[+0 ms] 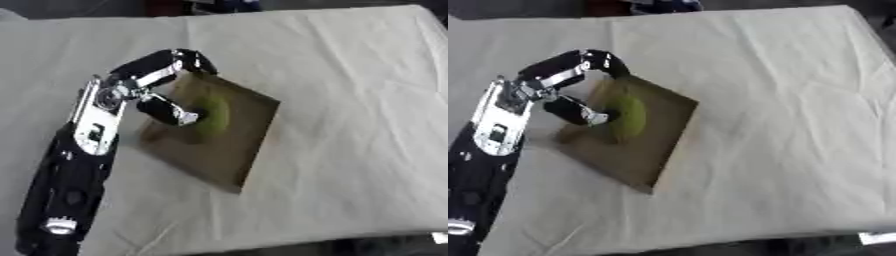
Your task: Pick up objects on the table and place them in the box.
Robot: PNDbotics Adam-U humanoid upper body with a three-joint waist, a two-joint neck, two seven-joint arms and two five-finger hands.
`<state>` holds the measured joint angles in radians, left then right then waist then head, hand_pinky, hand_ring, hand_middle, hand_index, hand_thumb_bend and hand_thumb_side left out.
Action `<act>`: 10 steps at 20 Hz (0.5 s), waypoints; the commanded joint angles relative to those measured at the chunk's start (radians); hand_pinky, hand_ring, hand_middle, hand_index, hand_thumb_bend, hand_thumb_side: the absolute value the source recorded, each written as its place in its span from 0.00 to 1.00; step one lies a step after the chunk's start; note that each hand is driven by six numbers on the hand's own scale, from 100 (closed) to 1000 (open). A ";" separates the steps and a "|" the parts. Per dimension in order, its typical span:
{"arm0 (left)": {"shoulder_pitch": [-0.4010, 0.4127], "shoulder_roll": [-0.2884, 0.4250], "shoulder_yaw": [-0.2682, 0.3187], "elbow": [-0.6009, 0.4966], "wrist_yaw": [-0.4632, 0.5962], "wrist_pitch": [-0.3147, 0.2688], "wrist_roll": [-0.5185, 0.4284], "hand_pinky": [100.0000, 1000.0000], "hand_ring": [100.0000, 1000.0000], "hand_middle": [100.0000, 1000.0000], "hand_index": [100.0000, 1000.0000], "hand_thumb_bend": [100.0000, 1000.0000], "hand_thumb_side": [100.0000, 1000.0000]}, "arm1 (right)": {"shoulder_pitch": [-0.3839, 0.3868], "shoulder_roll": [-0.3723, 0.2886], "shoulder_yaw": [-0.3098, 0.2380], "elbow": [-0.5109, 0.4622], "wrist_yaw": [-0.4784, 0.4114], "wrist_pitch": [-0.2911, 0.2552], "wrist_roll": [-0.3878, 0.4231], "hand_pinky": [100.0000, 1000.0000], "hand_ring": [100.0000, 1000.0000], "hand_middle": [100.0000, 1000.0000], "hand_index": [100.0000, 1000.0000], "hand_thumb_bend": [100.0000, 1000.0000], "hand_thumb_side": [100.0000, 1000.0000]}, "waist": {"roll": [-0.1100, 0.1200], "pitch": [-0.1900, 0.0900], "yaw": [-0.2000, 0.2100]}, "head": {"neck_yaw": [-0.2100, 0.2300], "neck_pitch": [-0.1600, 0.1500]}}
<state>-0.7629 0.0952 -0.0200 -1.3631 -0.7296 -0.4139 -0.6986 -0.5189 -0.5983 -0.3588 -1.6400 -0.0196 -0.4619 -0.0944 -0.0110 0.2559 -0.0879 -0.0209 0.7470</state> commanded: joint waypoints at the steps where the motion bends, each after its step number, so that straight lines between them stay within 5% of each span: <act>1: -0.011 0.004 0.018 -0.046 -0.003 -0.170 -0.175 0.80 0.71 0.75 0.82 0.18 0.10 | -0.013 -0.032 -0.014 -0.015 0.006 -0.003 -0.006 0.68 0.58 0.56 0.71 0.00 0.13 | -0.007 -0.020 -0.001 | -0.004 0.004; 4: -0.002 -0.008 0.033 -0.072 -0.027 -0.118 -0.100 0.75 0.64 0.70 0.73 0.00 0.04 | -0.014 -0.033 -0.014 -0.016 0.008 -0.005 -0.010 0.68 0.58 0.56 0.71 0.00 0.13 | -0.008 -0.020 -0.001 | -0.002 0.005; 10: 0.011 -0.025 0.050 -0.117 0.030 -0.029 0.117 0.61 0.48 0.55 0.56 0.00 0.13 | -0.013 -0.033 -0.020 -0.029 0.011 -0.001 -0.021 0.68 0.58 0.56 0.71 0.00 0.12 | -0.006 -0.020 0.000 | -0.005 0.013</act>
<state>-0.7398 0.0734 0.0208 -1.4500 -0.7186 -0.4387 -0.6101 -0.5191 -0.5984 -0.3654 -1.6465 -0.0152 -0.4639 -0.1086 -0.0142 0.2559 -0.0867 -0.0232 0.7554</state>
